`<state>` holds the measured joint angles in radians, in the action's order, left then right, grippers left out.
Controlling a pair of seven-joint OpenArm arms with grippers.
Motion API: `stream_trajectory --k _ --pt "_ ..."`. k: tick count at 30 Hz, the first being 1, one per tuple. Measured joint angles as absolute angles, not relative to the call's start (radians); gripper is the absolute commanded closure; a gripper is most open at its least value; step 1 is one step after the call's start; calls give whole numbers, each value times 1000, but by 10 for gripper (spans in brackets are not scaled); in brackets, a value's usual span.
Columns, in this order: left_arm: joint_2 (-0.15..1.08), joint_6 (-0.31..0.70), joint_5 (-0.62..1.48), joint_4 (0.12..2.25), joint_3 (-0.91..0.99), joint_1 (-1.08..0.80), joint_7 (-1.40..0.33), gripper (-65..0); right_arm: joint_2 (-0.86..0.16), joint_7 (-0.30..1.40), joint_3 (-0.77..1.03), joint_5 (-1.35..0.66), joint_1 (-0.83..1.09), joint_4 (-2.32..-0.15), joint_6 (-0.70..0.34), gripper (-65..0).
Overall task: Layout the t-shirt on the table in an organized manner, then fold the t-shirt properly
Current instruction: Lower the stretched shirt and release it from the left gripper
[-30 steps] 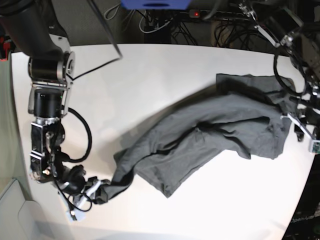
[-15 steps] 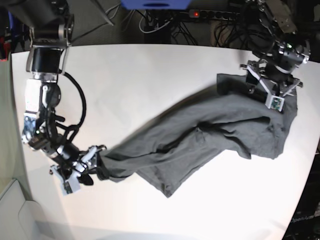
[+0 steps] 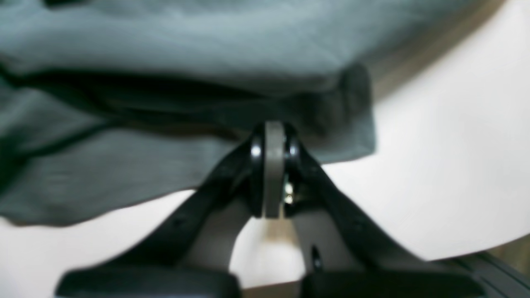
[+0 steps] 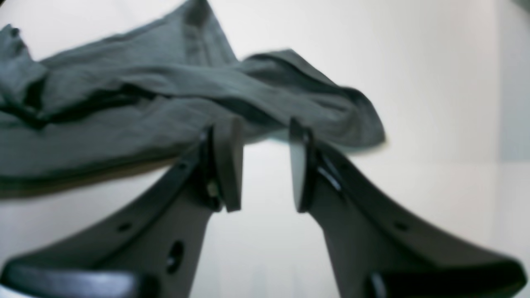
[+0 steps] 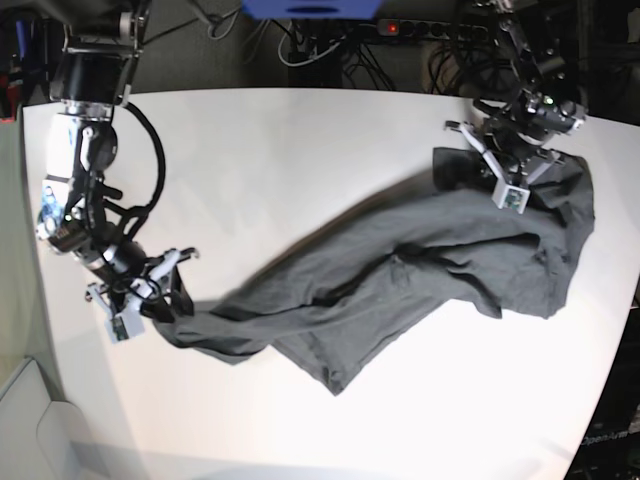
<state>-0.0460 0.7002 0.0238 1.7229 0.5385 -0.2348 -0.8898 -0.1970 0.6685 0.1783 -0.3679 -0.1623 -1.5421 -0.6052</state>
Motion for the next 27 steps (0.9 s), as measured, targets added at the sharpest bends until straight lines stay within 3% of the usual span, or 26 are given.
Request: stream_trajectory --k 15,21,27 --pt "-77 694 24 1676 542 -184 -885 -3 -196 668 177 -371 -132 -1542 -606 -162" --pt "6 703 67 1588 549 -185 -834 -3 -197 666 177 -370 -134 -1542 -605 -162" --pt "31 707 71 1636 683 -265 -843 -3 -197 668 177 -370 -138 -1542 -605 -162"
